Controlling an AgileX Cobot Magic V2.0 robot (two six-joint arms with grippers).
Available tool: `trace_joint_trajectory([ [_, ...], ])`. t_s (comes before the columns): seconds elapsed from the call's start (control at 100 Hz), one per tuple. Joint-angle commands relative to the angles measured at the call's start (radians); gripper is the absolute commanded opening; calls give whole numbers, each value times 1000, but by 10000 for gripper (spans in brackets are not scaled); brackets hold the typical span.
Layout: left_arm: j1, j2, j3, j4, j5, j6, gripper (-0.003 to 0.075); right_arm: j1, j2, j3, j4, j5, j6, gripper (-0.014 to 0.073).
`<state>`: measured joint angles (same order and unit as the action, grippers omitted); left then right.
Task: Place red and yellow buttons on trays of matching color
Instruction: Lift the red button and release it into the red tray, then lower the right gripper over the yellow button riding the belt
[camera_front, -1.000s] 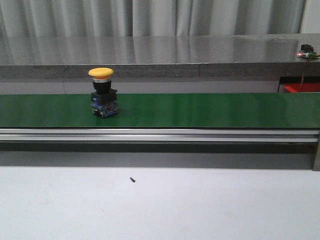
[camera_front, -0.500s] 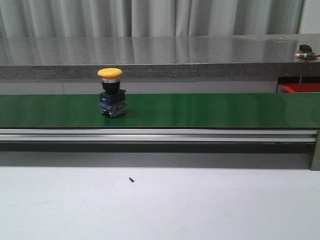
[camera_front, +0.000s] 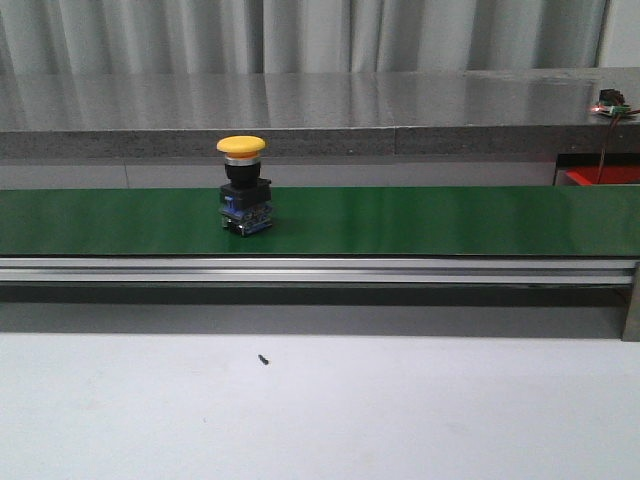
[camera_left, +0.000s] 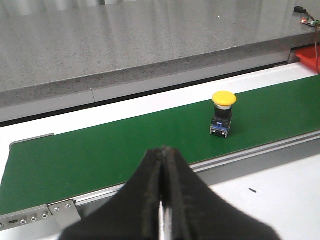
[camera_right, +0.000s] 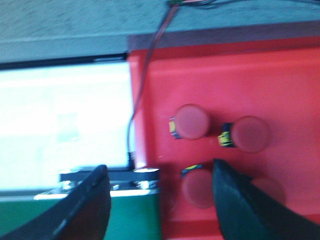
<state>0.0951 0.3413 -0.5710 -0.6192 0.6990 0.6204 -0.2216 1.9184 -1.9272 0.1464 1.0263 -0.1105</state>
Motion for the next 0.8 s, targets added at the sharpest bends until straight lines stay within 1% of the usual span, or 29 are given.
trace_joint_trajectory([
  [0.0,-8,9,-28,-35,-69,0,-20,33,-109,30,1,-73,-4,454],
  [0.14,-8,9,-28,-35,-69,0,-20,94,-174,96,1,-110,-4,454],
  [0.36,-8,9,-28,-35,-69,0,-20,210,-216,104,0,-90,-27,454],
  [0.5,-8,9,-28,-35,-69,0,-20,292,-219,104,0,-36,-39,454],
  [0.65,-8,9,-28,-35,-69,0,-20,377,-213,104,0,85,-38,454],
  [0.79,-8,9,-28,-35,-69,0,-20,453,-213,104,30,115,-38,454],
])
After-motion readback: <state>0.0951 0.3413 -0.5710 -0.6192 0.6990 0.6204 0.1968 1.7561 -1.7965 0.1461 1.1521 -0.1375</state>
